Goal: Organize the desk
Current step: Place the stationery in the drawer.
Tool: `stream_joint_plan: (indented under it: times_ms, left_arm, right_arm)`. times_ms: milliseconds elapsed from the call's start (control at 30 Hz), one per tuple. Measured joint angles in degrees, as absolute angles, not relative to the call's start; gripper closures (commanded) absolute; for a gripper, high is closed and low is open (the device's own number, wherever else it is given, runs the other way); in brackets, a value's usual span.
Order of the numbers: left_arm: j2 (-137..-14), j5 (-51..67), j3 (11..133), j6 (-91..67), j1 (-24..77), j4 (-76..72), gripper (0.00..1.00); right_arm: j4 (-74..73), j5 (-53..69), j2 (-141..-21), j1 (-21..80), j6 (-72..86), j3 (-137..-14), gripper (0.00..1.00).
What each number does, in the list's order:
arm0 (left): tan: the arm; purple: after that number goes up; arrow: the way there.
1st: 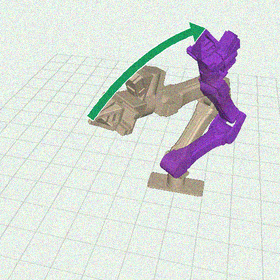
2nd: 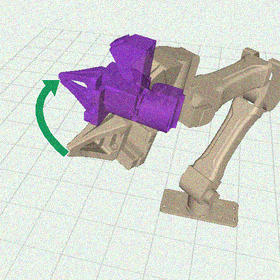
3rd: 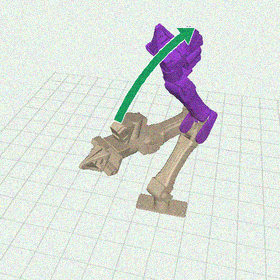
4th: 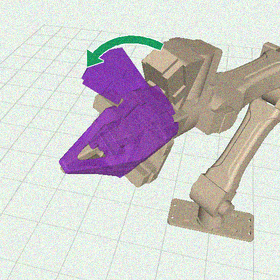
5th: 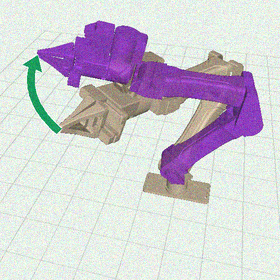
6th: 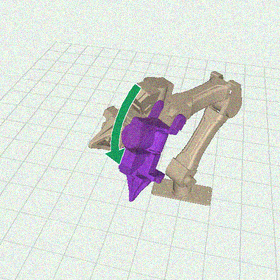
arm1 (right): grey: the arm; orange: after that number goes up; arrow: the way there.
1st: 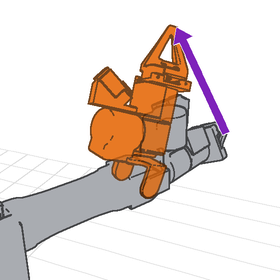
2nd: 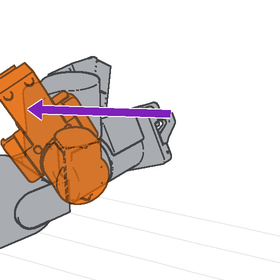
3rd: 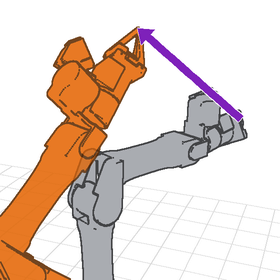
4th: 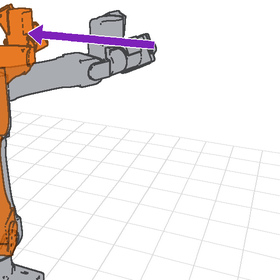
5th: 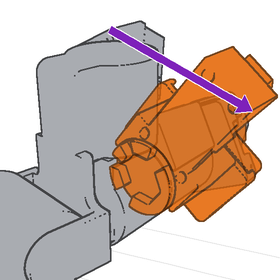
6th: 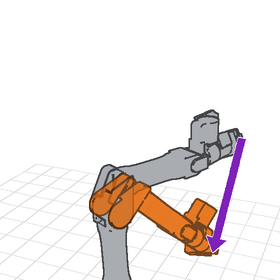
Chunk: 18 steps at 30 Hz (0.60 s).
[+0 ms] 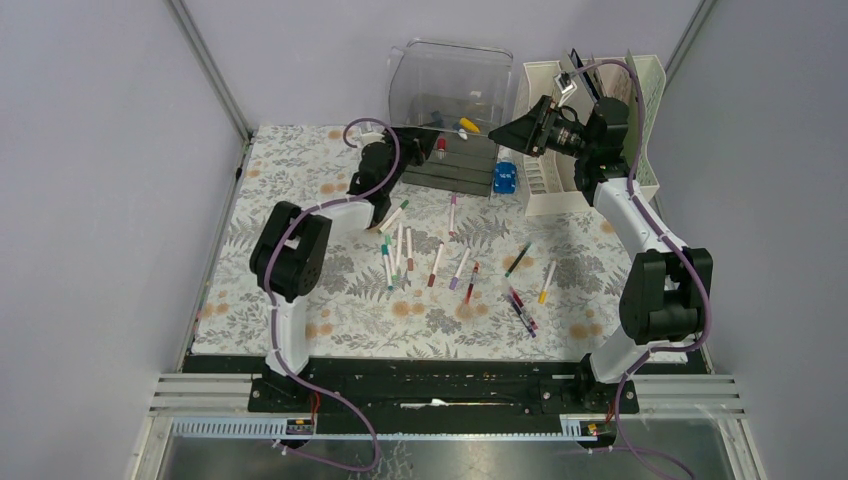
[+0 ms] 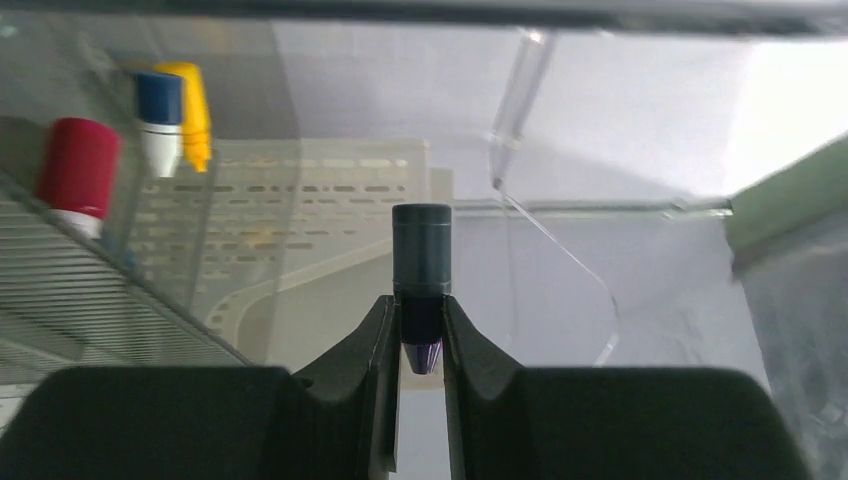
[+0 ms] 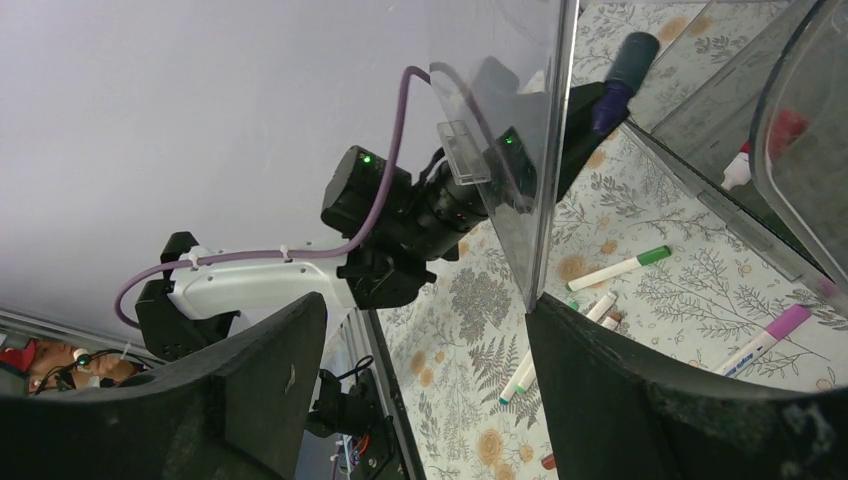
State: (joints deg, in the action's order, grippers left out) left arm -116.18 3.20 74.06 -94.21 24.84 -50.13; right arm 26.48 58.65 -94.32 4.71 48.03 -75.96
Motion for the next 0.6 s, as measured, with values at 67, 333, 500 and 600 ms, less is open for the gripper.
stream_joint_plan:
  times_ms: [67,333,500,600]
  left_arm:
    - [-117.3,1.7,75.1,-95.8,24.9,-47.4,0.78]
    - [-121.1,-1.8,78.1,-99.4,24.8,-40.9,0.44]
    - [-121.5,-1.9,79.1,-100.0,24.8,-41.2,0.46]
    - [-121.5,-1.7,79.0,-99.5,24.8,-41.9,0.48]
  right_arm:
    - [26.5,58.7,-94.3,4.7,48.0,-76.0,0.20]
    - [26.5,58.7,-94.3,4.7,48.0,-76.0,0.20]
    - [26.5,58.7,-94.3,4.7,48.0,-76.0,0.20]
    - [26.5,58.7,-94.3,4.7,48.0,-76.0,0.20]
